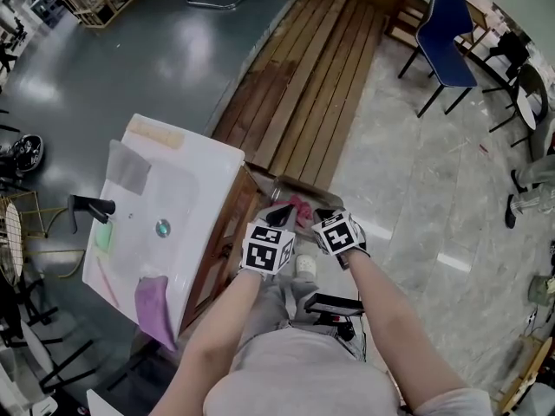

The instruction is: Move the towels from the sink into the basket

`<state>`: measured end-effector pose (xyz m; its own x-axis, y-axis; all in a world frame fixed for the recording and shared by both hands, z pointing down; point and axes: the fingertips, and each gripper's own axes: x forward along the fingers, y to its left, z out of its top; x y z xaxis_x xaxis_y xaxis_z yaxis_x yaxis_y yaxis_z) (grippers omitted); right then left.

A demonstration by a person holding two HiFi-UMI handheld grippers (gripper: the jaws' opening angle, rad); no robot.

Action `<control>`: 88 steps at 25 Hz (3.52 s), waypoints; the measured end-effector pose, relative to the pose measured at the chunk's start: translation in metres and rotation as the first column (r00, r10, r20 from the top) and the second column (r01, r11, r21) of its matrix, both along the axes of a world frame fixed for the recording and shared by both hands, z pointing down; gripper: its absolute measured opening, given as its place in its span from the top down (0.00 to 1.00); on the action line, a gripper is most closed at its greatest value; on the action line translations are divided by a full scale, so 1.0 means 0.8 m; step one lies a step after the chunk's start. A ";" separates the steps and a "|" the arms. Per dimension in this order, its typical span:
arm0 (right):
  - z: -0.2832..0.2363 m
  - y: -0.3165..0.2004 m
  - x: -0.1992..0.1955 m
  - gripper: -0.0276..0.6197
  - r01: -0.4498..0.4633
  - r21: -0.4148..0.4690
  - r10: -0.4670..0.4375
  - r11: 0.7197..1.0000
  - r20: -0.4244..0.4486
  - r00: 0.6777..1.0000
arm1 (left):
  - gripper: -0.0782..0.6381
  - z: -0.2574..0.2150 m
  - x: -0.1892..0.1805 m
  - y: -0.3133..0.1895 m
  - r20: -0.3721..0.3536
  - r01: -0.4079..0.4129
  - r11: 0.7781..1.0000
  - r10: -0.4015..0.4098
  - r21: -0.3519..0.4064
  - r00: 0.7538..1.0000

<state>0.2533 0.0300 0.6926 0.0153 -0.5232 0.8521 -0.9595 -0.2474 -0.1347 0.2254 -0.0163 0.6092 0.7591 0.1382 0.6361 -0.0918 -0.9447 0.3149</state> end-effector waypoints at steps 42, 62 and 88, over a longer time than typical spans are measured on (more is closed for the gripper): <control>-0.266 -0.084 -0.026 0.93 0.041 0.390 0.016 0.920 -0.143 0.990 | 0.89 -0.177 -0.024 -0.063 -0.307 0.104 0.985 -0.057 0.139 0.950; -0.369 -0.134 -0.085 0.93 0.230 0.608 -0.062 0.759 -0.285 0.957 | 0.89 -0.280 -0.076 -0.110 -0.505 0.270 0.943 -0.139 0.195 0.852; -0.377 -0.281 -0.199 0.93 0.466 0.601 -0.352 0.649 -0.305 0.885 | 0.89 -0.283 -0.213 -0.261 -0.512 0.588 0.789 -0.436 0.179 0.740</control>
<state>0.0940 -0.1945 0.3913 -0.2415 -0.9196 0.3098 -0.9624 0.2678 0.0446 0.0553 -0.2247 0.3829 0.8504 -0.4976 0.1710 -0.5211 -0.8415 0.1427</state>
